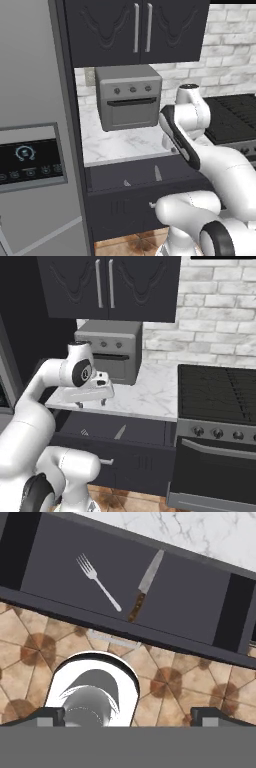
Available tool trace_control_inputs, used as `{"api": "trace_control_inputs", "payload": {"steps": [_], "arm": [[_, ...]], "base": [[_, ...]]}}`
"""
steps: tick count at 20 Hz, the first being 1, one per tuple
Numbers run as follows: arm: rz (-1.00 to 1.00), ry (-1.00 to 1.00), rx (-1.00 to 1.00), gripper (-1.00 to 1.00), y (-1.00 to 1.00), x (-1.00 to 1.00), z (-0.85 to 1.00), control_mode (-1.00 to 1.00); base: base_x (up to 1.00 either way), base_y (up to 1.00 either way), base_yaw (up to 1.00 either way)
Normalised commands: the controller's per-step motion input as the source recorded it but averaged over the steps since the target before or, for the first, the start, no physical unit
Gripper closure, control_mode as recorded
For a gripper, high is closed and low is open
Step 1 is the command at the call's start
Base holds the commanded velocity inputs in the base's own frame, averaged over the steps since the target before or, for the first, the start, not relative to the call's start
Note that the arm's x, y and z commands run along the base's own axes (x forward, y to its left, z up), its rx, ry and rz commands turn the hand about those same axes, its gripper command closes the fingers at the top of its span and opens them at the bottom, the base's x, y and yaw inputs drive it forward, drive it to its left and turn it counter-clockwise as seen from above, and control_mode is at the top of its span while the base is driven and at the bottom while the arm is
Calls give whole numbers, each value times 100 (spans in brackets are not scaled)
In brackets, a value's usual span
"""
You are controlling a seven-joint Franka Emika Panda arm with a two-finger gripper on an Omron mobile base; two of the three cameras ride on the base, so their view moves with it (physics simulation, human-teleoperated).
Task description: Pick up the metallic utensils from the counter and place them in the open drawer. Make sure not to pick up any wooden utensils.
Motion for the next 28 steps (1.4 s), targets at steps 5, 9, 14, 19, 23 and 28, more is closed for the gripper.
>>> {"api": "trace_control_inputs", "payload": {"steps": [5, 9, 14, 19, 23, 28], "arm": [[0, 0, 0, -100, 0, 0, 0, -100], [0, 0, 0, -100, 0, 0, 0, -100], [0, 0, 0, -100, 0, 0, 0, -100], [0, 0, 0, -100, 0, 0, 0, 100], [0, 0, 0, -100, 0, 0, 0, 100], [0, 0, 0, -100, 0, 0, 0, 100]], "base": [[0, 0, 0], [0, 0, 0], [0, 0, 0], [-73, 1, 0], [-100, 20, 3], [-73, 51, 31]]}}
